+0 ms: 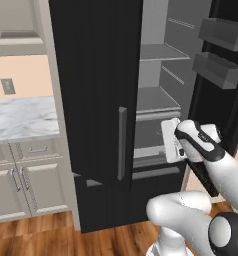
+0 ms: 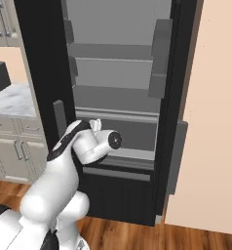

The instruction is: Place one of the steaks on the plate and the other in the bowl. Then place the bowl in the fridge.

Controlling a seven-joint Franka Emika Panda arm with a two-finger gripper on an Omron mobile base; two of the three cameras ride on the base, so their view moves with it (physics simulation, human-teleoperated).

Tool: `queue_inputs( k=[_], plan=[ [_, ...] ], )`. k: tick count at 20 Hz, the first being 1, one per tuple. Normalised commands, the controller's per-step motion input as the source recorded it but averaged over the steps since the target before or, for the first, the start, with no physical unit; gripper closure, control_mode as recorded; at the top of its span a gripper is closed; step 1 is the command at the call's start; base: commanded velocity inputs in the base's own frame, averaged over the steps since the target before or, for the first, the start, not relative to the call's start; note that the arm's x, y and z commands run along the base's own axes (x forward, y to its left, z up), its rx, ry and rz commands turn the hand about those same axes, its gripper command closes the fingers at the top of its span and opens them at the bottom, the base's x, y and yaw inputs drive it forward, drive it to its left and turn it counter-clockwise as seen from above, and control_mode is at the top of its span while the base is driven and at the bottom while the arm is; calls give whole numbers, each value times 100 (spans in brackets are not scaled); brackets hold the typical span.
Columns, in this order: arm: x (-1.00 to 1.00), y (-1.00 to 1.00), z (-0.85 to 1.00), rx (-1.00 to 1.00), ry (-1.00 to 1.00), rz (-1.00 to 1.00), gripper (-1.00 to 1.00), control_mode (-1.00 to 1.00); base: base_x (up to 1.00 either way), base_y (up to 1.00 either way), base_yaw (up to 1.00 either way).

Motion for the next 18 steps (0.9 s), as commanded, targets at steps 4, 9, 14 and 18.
queue_inputs(
  k=[4,9,14,18],
  plan=[
    [100,-2,0,9,8,25,-100,-100,0,0,0],
    [99,8,-2,7,3,29,-100,-100,0,0,0],
    [49,59,-1,2,6,30,-100,-100,0,0,0],
    [-3,97,-3,5,12,38,-100,-100,0,0,0]
  ],
)
